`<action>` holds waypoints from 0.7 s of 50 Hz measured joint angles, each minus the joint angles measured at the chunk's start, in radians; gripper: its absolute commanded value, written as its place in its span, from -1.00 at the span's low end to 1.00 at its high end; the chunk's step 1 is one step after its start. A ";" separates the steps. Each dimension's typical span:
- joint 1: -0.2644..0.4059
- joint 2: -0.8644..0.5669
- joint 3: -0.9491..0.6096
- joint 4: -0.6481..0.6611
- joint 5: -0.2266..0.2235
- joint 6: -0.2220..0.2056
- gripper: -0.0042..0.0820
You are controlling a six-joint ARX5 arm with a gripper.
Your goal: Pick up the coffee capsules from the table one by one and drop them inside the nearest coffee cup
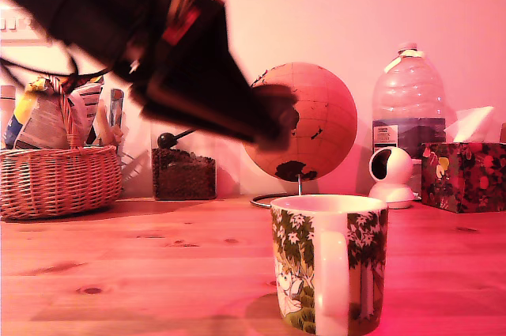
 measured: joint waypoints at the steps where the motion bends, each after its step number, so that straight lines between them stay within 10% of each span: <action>1: -0.001 0.010 0.021 -0.014 0.000 0.000 -0.50; 35: -0.056 0.322 0.368 -0.375 -0.066 0.051 -0.50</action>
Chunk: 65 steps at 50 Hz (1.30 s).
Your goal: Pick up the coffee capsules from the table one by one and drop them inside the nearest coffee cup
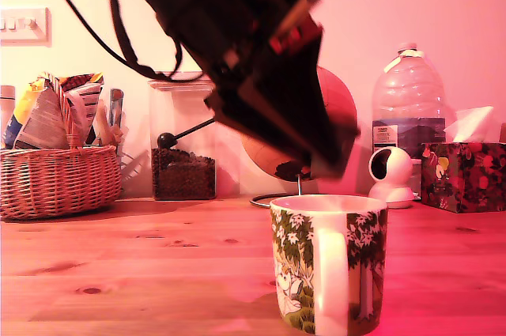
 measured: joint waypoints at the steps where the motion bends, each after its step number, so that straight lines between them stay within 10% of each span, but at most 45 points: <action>1: -0.002 0.004 0.001 -0.004 -0.006 0.000 -0.50; 38: -0.023 0.012 0.001 -0.011 -0.040 0.040 -0.48; 50: -0.023 0.012 0.001 -0.012 -0.060 0.030 0.82; 65: -0.026 0.012 0.001 -0.015 -0.078 0.026 0.62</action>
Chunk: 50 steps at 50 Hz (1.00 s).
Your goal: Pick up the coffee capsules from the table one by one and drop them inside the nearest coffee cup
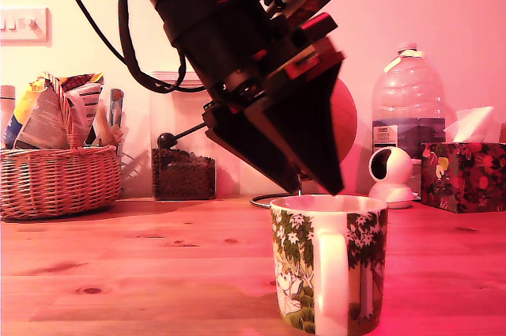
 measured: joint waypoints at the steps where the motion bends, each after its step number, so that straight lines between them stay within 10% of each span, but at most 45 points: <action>1: 0.000 0.000 0.000 -0.003 0.000 0.000 0.54; 13: 0.000 -0.039 0.000 -0.055 -0.019 0.000 -0.97; 50: 0.108 -0.504 -0.246 0.038 -0.129 -0.043 -0.95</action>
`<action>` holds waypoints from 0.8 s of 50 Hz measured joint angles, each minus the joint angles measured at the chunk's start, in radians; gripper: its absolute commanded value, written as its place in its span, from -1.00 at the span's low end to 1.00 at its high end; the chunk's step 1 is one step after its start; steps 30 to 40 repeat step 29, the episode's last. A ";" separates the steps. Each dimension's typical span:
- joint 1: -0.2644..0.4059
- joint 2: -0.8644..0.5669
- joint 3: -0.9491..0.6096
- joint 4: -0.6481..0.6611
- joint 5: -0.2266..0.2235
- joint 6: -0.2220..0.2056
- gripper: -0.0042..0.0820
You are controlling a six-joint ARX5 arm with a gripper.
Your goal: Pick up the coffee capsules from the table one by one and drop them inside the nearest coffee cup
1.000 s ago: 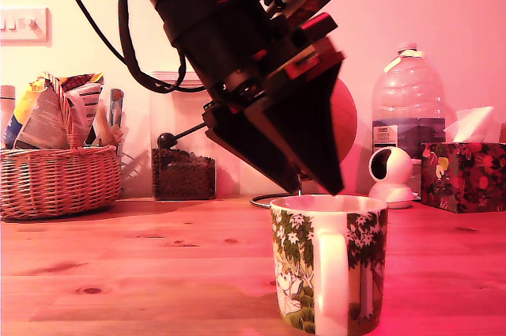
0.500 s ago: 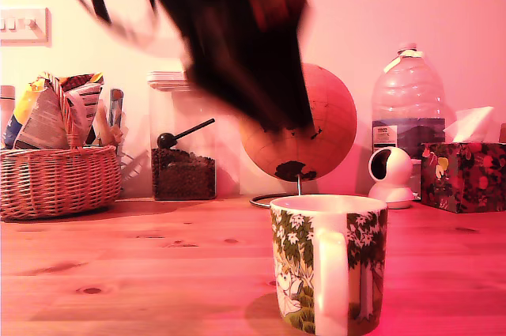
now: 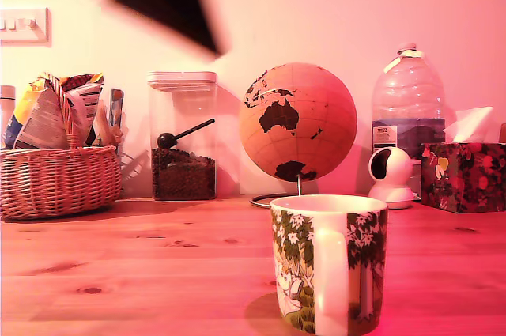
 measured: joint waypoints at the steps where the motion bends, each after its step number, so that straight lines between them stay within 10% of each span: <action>1: 0.011 -0.012 -0.023 0.016 0.000 0.000 -0.95; 27: 0.367 -0.251 -0.259 0.142 0.068 -0.054 -0.95; 40: 0.382 -0.265 -0.259 0.142 0.076 -0.056 -0.95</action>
